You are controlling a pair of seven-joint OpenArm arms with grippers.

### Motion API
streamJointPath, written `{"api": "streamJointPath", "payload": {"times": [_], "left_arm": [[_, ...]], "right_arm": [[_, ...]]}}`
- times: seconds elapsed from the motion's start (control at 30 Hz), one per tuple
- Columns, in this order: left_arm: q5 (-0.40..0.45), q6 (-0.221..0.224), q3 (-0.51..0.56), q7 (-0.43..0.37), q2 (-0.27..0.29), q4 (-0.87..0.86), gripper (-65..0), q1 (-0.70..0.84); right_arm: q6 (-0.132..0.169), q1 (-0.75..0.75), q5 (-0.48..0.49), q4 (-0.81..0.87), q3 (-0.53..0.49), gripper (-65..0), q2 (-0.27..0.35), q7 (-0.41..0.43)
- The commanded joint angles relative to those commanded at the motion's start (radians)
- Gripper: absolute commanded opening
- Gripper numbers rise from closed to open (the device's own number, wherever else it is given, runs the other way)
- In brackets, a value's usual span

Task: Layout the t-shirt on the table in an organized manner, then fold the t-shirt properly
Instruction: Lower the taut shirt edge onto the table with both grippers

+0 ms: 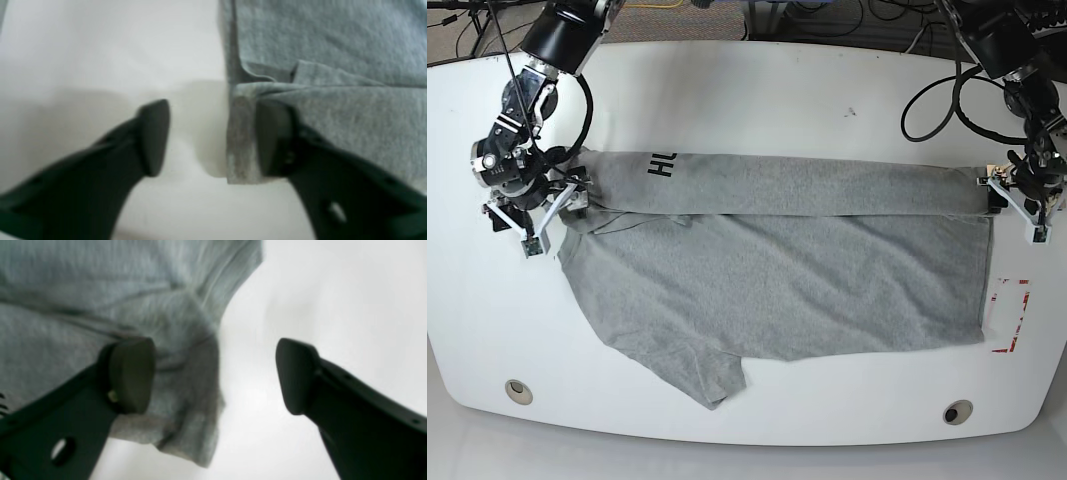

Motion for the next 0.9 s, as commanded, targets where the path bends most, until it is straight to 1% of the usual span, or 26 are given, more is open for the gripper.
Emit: {"api": "streamJointPath", "payload": {"times": [0.07, 0.17, 0.27, 0.4, 0.53, 0.67, 0.7, 0.8, 0.9], "left_arm": [[0.0, -0.002, 0.0, 0.0, 0.0, 0.041, -25.3, 0.0], [-0.002, -0.002, -0.005, 0.0, 0.0, 0.091, -25.1, 0.0], [-0.003, -0.003, -0.009, 0.0, 0.0, 0.144, -25.1, 0.0], [-0.008, -0.006, -0.061, 0.0, 0.014, 0.18, -25.1, 0.002], [-0.063, -0.006, -0.077, 0.002, 0.026, 0.169, -25.0, 0.009], [-0.12, -0.006, -0.077, 0.041, 0.029, 0.15, -25.0, 0.041], [-0.137, -0.006, -0.077, 0.054, 0.029, 0.143, -25.0, 0.044], [-0.163, -0.006, -0.077, 0.063, 0.032, 0.137, -25.0, 0.055], [-0.181, -0.006, -0.061, 0.063, 0.032, 0.114, -25.0, 0.081]], "right_arm": [[0.0, -0.006, 0.023, 0.04, 0.0, -9.8, -0.015, -0.031], [0.0, -0.026, 0.052, 0.071, 0.029, -11.4, -0.028, -0.044], [0.0, -0.054, 0.083, 0.078, 0.083, -13.6, -0.038, -0.044], [0.0, -0.074, 0.11, 0.074, 0.157, -15.5, -0.06, -0.044], [0.0, -0.087, 0.11, 0.034, 0.167, -15.7, -0.071, -0.044], [0.0, -0.087, 0.11, -0.046, 0.172, -16.0, -0.072, -0.032], [0.0, -0.087, 0.11, -0.068, 0.172, -16.0, -0.074, -0.018], [0.0, -0.087, 0.11, -0.095, 0.172, -16.0, -0.075, 0.015], [0.0, -0.087, 0.11, -0.123, 0.17, -16.0, -0.077, 0.021]]}}
